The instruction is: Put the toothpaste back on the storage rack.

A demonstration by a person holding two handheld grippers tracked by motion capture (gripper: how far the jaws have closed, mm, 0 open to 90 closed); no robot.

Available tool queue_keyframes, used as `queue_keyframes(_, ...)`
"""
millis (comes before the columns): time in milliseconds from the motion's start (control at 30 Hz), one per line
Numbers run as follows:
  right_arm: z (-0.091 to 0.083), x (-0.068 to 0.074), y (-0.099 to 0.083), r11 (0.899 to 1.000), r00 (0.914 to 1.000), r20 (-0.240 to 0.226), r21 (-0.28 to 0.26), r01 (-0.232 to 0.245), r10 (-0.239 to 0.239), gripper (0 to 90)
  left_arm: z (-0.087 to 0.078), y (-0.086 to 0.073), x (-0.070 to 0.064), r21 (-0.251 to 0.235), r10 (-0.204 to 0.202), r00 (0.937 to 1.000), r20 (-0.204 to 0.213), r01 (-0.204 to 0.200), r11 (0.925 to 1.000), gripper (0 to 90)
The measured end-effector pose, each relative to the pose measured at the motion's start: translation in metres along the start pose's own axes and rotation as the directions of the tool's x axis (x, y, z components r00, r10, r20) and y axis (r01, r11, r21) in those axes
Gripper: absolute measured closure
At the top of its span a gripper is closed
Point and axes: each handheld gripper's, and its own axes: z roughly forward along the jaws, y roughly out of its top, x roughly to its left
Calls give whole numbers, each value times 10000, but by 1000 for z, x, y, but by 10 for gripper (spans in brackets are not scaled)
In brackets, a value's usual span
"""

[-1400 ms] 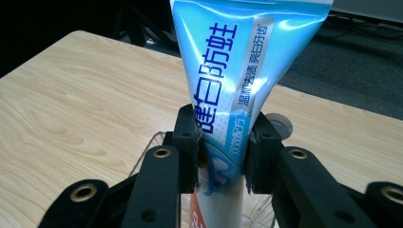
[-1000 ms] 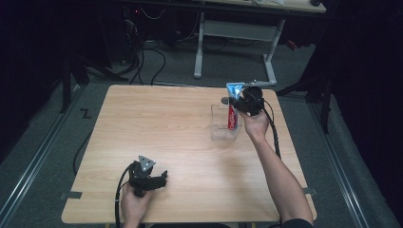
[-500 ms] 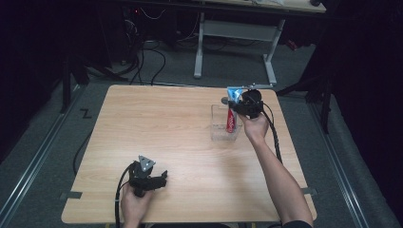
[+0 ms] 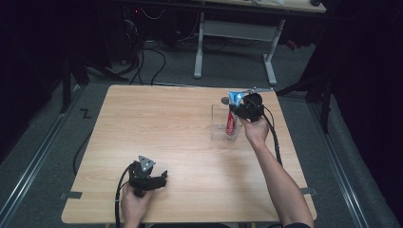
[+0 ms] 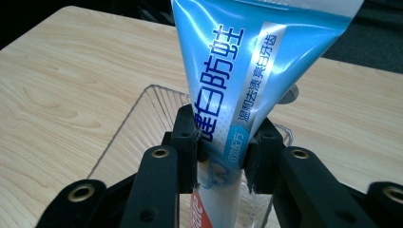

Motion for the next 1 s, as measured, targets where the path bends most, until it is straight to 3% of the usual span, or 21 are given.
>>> queue_keyframes(567,0,-4,-2,9997,9993,297,-17,-242,243,673,0,0,0,-2,-7,10000,1,7,10000,157)
queue_keyframes(700,-2,-5,-3,9995,9982,496,-12,-324,324,646,0,0,0,-2,-9,10000,0,9,10000,157)
queue_keyframes(1000,-4,-13,-13,9969,9963,368,-87,-779,782,538,0,0,0,-2,-9,10000,-2,9,10000,157)
